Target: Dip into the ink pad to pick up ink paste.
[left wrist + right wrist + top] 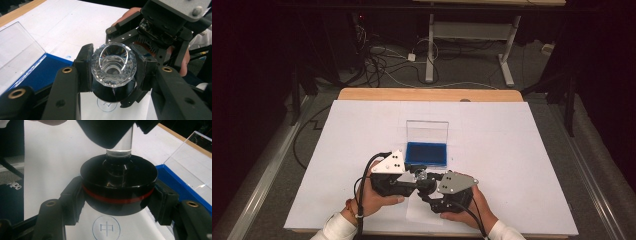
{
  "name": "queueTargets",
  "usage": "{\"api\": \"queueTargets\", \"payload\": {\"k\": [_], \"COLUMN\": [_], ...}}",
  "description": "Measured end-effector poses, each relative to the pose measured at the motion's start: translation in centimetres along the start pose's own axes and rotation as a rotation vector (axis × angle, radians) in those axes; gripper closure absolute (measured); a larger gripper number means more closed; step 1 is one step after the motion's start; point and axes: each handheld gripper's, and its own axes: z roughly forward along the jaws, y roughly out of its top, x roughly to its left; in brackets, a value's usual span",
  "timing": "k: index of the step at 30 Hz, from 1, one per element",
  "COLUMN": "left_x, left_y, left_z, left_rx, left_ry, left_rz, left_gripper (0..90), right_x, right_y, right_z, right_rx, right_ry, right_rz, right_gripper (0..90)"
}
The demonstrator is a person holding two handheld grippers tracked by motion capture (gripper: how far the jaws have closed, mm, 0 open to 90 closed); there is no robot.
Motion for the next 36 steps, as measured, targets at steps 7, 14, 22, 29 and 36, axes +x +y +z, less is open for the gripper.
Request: {"api": "queueTargets", "payload": {"k": [7,14,22,29,36], "left_x": [-0.02,-0.14,0.08,0.11,-0.44], "left_y": [0.0,-0.05,-0.19,-0.26,-0.03], "left_z": [0.09,0.38,0.55,0.7,0.66], "left_rx": [0.007,0.027,0.037,0.042,0.038], "left_ry": [-0.006,-0.006,-0.025,-0.035,-0.02], "left_rz": [0.005,0.014,0.0,-0.004,0.042], "left_gripper": [55.0,55.0,55.1,55.1,55.2], "right_x": [0.1,0.23,0.27,0.35,0.21], "right_y": [0.04,0.31,0.39,0.38,0.37], "right_z": [-0.06,-0.04,-0.14,-0.08,-0.15], "right_rx": [0.014,0.072,0.11,0.133,0.115], "right_ry": [-0.001,-0.008,-0.009,-0.008,0.041], "right_rz": [-0.011,-0.029,-0.051,-0.063,-0.014], "right_gripper": [38.2,38.7,38.8,38.8,38.9]}}
